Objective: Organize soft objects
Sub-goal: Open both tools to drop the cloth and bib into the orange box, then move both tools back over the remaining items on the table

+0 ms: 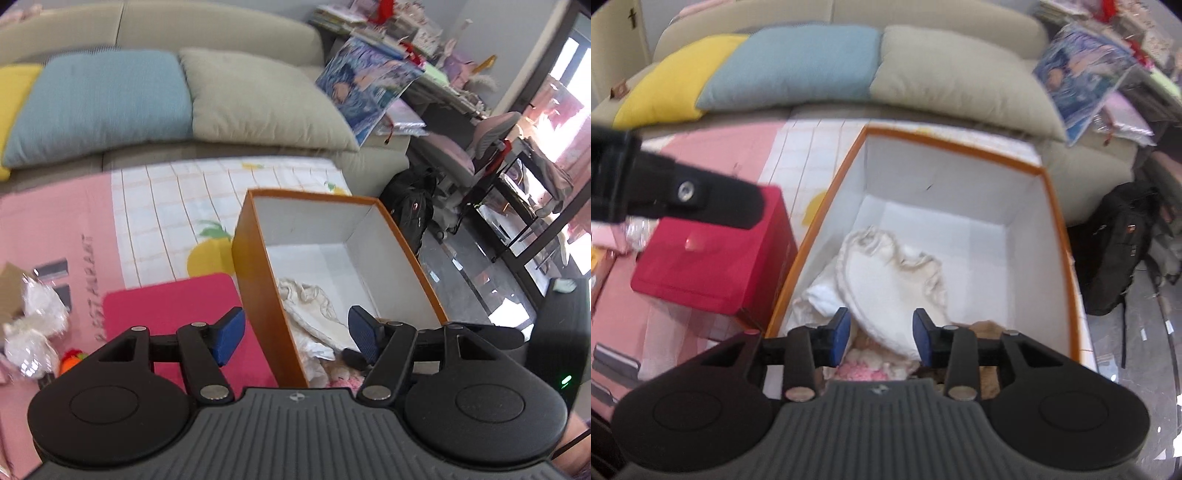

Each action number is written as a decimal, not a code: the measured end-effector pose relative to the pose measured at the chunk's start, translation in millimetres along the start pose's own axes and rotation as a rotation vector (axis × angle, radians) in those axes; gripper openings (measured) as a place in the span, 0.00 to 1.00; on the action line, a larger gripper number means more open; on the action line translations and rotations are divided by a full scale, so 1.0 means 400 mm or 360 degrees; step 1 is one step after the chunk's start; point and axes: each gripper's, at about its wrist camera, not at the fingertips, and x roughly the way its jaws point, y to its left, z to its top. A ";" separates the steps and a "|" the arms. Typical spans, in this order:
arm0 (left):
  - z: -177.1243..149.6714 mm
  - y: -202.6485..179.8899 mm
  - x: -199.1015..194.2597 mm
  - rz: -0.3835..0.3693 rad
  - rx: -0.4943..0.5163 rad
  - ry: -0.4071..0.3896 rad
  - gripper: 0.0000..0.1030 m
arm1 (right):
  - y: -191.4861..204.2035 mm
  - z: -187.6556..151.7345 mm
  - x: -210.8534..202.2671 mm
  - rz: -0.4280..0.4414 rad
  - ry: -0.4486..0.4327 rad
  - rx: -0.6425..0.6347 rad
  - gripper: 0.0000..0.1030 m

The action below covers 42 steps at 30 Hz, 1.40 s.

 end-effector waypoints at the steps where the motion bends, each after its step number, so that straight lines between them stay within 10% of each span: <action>1: -0.004 -0.001 -0.011 -0.0002 0.0026 -0.0025 0.73 | 0.004 0.000 -0.014 -0.0024 -0.0027 0.0014 0.40; 19: -0.156 0.101 -0.198 0.0231 0.0214 -0.0348 0.71 | 0.192 -0.056 -0.160 -0.0082 -0.0486 0.0263 0.69; 33: -0.322 0.302 -0.262 0.0474 -0.0127 -0.0096 0.58 | 0.403 -0.096 -0.124 0.0258 -0.0303 -0.0109 0.69; 42: -0.384 0.386 -0.279 0.0713 -0.0260 -0.0007 0.60 | 0.517 -0.125 0.020 0.0403 0.0101 -0.0275 0.89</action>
